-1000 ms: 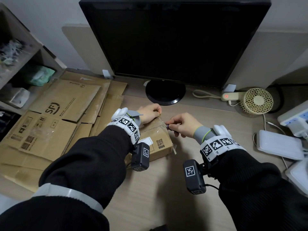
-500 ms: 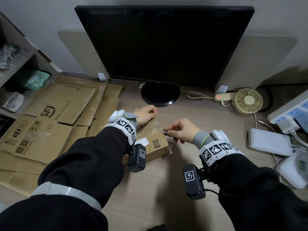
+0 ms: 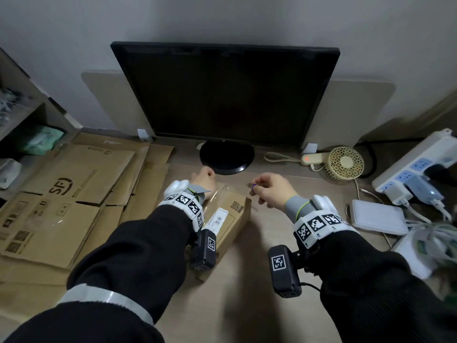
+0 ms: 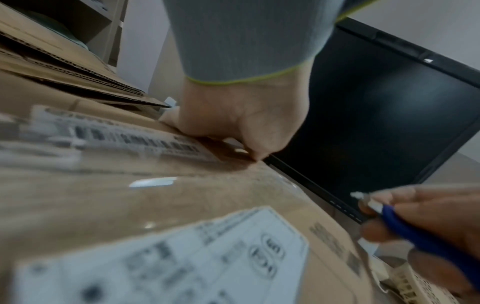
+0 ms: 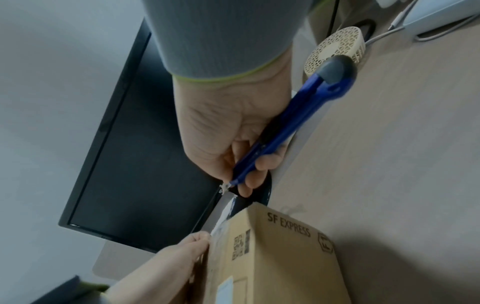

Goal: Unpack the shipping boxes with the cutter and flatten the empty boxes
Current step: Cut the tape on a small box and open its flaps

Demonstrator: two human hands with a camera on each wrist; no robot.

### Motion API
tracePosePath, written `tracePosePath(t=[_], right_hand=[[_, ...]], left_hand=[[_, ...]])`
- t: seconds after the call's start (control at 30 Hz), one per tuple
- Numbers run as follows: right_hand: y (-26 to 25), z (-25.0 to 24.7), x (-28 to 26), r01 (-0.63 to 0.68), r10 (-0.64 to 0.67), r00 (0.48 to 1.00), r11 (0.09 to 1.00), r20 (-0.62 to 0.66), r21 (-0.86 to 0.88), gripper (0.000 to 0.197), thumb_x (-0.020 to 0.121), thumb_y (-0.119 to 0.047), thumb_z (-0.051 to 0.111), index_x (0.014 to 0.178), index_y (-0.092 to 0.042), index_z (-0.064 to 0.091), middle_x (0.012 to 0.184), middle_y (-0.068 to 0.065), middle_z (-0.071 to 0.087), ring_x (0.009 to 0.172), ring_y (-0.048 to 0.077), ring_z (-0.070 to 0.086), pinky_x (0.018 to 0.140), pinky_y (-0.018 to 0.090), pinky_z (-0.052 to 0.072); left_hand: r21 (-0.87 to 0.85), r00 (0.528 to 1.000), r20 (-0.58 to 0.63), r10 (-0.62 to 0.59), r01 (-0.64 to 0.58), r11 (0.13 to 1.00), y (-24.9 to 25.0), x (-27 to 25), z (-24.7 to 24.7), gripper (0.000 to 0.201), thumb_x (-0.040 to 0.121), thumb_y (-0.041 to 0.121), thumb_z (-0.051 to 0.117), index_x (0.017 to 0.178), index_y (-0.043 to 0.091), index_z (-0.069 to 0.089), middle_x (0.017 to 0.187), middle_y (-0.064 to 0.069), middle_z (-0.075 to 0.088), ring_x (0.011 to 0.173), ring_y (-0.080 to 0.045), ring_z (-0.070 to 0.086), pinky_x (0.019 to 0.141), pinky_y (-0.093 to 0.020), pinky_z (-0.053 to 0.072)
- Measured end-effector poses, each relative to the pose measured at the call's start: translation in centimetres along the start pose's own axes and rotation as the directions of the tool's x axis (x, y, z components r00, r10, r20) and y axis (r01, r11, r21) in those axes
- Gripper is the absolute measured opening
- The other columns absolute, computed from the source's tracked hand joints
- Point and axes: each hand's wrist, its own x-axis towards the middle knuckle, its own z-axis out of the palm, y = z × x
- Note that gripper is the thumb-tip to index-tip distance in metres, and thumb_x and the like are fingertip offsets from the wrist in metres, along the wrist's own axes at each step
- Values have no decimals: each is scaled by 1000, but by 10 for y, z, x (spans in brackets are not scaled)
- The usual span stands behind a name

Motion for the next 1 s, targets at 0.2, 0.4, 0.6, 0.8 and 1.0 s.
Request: tracePosePath(t=[0.2, 0.4, 0.6, 0.8, 1.0], right_hand=[[-23, 20, 8, -5, 4, 1000, 1000, -2, -20, 15, 89, -8, 53, 99, -19, 58, 82, -1, 62, 66, 12, 63, 51, 22, 51], [-44, 63, 24, 0, 0, 1000, 995, 0, -99, 19, 86, -12, 58, 103, -18, 61, 101, 7, 69, 84, 25, 68, 77, 38, 58], [-51, 81, 34, -28, 15, 994, 992, -106, -121, 25, 86, -18, 61, 111, -17, 63, 100, 4, 71, 93, 23, 67, 89, 38, 53], [-52, 84, 28, -77, 57, 982, 991, -182, -109, 19, 84, -19, 64, 103, -17, 64, 91, -2, 66, 90, 17, 62, 86, 28, 50], [-54, 81, 24, -94, 69, 976, 989, -205, -112, 8, 84, -26, 66, 86, -19, 64, 81, -2, 66, 77, 15, 63, 75, 25, 52]], left_hand=[[203, 989, -22, -143, 145, 968, -17, -1, -30, 38, 97, 22, 49, 130, 4, 42, 135, -20, 41, 118, -36, 49, 98, -39, 37], [129, 960, 217, 176, -207, 970, -40, -5, -47, 42, 85, 33, 67, 119, 14, 52, 119, -5, 51, 107, -23, 51, 90, -32, 42], [21, 944, 140, 299, -304, 952, -59, -9, -42, 46, 74, 29, 77, 112, 15, 54, 115, -3, 53, 107, -20, 50, 87, -28, 39], [104, 943, 240, 229, -260, 960, -60, -3, -39, 51, 79, 34, 72, 119, 13, 49, 126, -7, 42, 117, -27, 41, 97, -35, 35], [173, 936, 304, 180, -240, 955, -59, 8, -43, 49, 83, 43, 67, 116, 12, 47, 127, -9, 35, 112, -29, 44, 96, -38, 39]])
